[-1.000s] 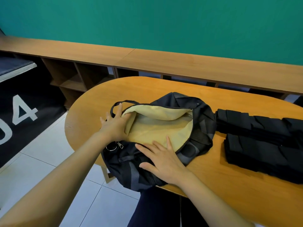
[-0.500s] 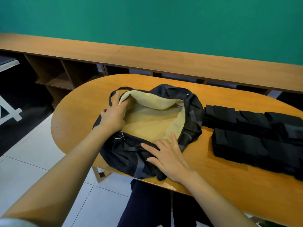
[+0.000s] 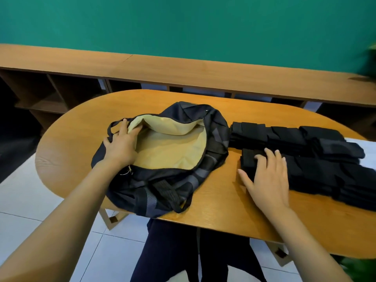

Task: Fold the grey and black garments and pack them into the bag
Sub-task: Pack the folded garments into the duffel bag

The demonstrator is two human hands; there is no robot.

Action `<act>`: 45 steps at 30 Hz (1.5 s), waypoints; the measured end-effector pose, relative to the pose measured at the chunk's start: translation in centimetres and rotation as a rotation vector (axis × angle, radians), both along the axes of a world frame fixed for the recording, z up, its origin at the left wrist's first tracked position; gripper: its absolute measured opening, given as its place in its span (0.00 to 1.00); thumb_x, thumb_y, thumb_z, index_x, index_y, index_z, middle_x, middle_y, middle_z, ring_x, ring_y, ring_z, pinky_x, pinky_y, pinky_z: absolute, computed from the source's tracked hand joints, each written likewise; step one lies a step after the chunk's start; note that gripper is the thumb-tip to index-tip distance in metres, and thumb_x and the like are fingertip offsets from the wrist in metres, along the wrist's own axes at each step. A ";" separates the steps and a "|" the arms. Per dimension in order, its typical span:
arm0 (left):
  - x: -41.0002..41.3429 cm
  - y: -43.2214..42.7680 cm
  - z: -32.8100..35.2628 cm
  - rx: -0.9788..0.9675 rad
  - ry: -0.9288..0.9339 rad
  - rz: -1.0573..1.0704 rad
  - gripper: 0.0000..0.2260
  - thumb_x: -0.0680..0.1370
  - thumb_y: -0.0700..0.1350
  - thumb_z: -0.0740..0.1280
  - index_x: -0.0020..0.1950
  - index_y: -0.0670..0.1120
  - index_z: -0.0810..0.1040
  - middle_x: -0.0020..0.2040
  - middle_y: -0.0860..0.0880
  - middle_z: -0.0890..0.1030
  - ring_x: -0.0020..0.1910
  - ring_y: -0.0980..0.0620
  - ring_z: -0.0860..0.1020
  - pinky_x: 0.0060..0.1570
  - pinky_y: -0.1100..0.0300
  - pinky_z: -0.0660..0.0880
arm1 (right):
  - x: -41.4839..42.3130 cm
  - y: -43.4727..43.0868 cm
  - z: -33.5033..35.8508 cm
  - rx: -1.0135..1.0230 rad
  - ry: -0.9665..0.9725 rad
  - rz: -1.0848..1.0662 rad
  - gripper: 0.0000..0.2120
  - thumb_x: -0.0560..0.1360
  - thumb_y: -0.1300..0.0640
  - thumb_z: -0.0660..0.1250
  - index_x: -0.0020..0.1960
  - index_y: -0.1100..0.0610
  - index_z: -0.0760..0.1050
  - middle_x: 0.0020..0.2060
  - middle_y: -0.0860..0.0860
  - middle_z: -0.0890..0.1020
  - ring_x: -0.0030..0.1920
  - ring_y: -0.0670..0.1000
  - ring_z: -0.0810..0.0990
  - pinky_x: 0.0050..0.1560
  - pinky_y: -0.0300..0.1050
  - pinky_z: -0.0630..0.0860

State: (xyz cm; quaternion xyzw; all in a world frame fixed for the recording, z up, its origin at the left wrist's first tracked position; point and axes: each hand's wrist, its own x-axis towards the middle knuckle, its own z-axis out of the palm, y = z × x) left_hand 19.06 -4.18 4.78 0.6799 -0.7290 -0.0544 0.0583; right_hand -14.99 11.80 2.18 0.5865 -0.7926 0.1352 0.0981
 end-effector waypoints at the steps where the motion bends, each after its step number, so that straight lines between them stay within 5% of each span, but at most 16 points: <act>1: 0.0 0.0 -0.1 -0.003 0.000 0.002 0.40 0.73 0.31 0.64 0.78 0.58 0.54 0.80 0.45 0.42 0.71 0.35 0.61 0.70 0.33 0.52 | 0.0 0.2 0.1 0.063 -0.003 -0.022 0.32 0.75 0.38 0.62 0.66 0.63 0.71 0.68 0.63 0.71 0.70 0.65 0.66 0.70 0.62 0.65; 8: 0.4 -0.1 -0.2 -0.001 0.011 -0.001 0.40 0.72 0.30 0.64 0.78 0.58 0.55 0.80 0.45 0.45 0.71 0.35 0.61 0.70 0.33 0.51 | 1.4 1.3 2.1 0.283 0.091 0.043 0.44 0.72 0.25 0.53 0.79 0.49 0.49 0.75 0.55 0.61 0.69 0.59 0.66 0.65 0.51 0.68; 12: 0.5 0.0 -0.4 -0.006 0.017 -0.015 0.40 0.71 0.30 0.64 0.78 0.57 0.55 0.79 0.45 0.46 0.71 0.35 0.61 0.70 0.33 0.49 | 0.6 0.8 3.6 0.300 0.012 0.049 0.49 0.66 0.20 0.52 0.79 0.46 0.47 0.75 0.52 0.62 0.71 0.58 0.62 0.66 0.53 0.66; 15: 0.4 -0.1 -0.3 0.000 0.019 -0.020 0.40 0.72 0.31 0.64 0.78 0.57 0.55 0.79 0.45 0.46 0.72 0.36 0.60 0.71 0.32 0.49 | -0.3 -0.1 3.1 0.401 -0.091 0.094 0.54 0.61 0.19 0.57 0.78 0.41 0.41 0.78 0.51 0.51 0.75 0.62 0.55 0.70 0.61 0.61; 20: 0.4 -0.1 -0.4 -0.005 0.022 -0.011 0.40 0.72 0.31 0.64 0.78 0.56 0.55 0.79 0.45 0.46 0.72 0.36 0.60 0.71 0.33 0.49 | 0.2 -0.6 1.5 0.541 -0.239 0.158 0.63 0.59 0.26 0.72 0.76 0.39 0.32 0.79 0.49 0.43 0.73 0.62 0.62 0.69 0.60 0.65; 28: 0.6 -0.1 -0.3 -0.010 0.045 -0.026 0.40 0.72 0.31 0.65 0.78 0.57 0.55 0.79 0.45 0.46 0.73 0.36 0.59 0.71 0.32 0.49 | -0.5 -0.9 1.2 0.441 -0.303 0.135 0.59 0.65 0.38 0.76 0.76 0.38 0.34 0.70 0.53 0.63 0.64 0.59 0.69 0.63 0.57 0.72; 39: 0.9 -0.1 0.0 -0.007 0.087 -0.046 0.40 0.72 0.30 0.64 0.78 0.57 0.55 0.80 0.44 0.46 0.74 0.36 0.58 0.70 0.32 0.48 | 1.4 -0.7 0.8 0.216 -0.449 0.107 0.56 0.64 0.53 0.78 0.76 0.36 0.43 0.59 0.51 0.64 0.57 0.55 0.72 0.59 0.59 0.74; 43: 1.2 -0.3 0.0 -0.009 0.106 -0.064 0.41 0.73 0.30 0.64 0.78 0.58 0.54 0.80 0.45 0.46 0.73 0.36 0.58 0.70 0.31 0.50 | 1.4 -0.6 1.7 0.069 -0.618 0.105 0.53 0.64 0.61 0.78 0.77 0.40 0.50 0.58 0.50 0.66 0.54 0.51 0.70 0.47 0.44 0.75; 45: 1.4 -0.4 0.1 -0.008 0.117 -0.069 0.42 0.72 0.29 0.64 0.78 0.58 0.52 0.80 0.45 0.45 0.73 0.35 0.58 0.69 0.30 0.51 | 1.9 -0.7 3.4 -0.015 -0.722 0.112 0.51 0.65 0.64 0.77 0.78 0.42 0.53 0.60 0.49 0.67 0.57 0.49 0.69 0.50 0.41 0.70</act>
